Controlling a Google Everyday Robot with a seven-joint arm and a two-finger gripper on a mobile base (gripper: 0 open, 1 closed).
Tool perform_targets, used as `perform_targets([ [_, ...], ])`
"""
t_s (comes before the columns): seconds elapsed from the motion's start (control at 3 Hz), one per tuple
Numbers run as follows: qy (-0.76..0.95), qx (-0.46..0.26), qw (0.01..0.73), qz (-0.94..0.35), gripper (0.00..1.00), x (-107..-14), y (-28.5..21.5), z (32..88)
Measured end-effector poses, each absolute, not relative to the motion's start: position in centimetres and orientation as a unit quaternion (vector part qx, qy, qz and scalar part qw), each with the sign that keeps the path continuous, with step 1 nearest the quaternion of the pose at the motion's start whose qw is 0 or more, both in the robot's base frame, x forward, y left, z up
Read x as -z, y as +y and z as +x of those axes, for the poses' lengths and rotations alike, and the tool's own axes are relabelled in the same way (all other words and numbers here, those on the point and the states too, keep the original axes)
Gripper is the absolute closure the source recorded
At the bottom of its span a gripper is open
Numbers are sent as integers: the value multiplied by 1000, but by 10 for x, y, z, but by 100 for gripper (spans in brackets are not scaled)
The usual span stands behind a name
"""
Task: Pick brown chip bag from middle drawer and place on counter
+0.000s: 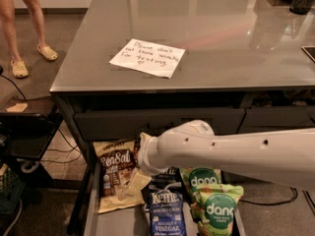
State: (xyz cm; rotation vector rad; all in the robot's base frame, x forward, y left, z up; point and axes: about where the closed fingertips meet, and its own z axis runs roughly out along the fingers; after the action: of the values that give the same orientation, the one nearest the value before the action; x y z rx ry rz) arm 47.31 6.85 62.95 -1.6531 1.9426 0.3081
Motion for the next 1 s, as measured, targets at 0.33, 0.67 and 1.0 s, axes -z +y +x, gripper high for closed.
perform_targets([
  [0.33, 732, -126, 281, -608, 0, -583, 72, 466],
  [0.67, 736, -148, 295, -591, 0, -544, 85, 472],
  [1.0, 739, -175, 305, -574, 0, -507, 103, 482],
])
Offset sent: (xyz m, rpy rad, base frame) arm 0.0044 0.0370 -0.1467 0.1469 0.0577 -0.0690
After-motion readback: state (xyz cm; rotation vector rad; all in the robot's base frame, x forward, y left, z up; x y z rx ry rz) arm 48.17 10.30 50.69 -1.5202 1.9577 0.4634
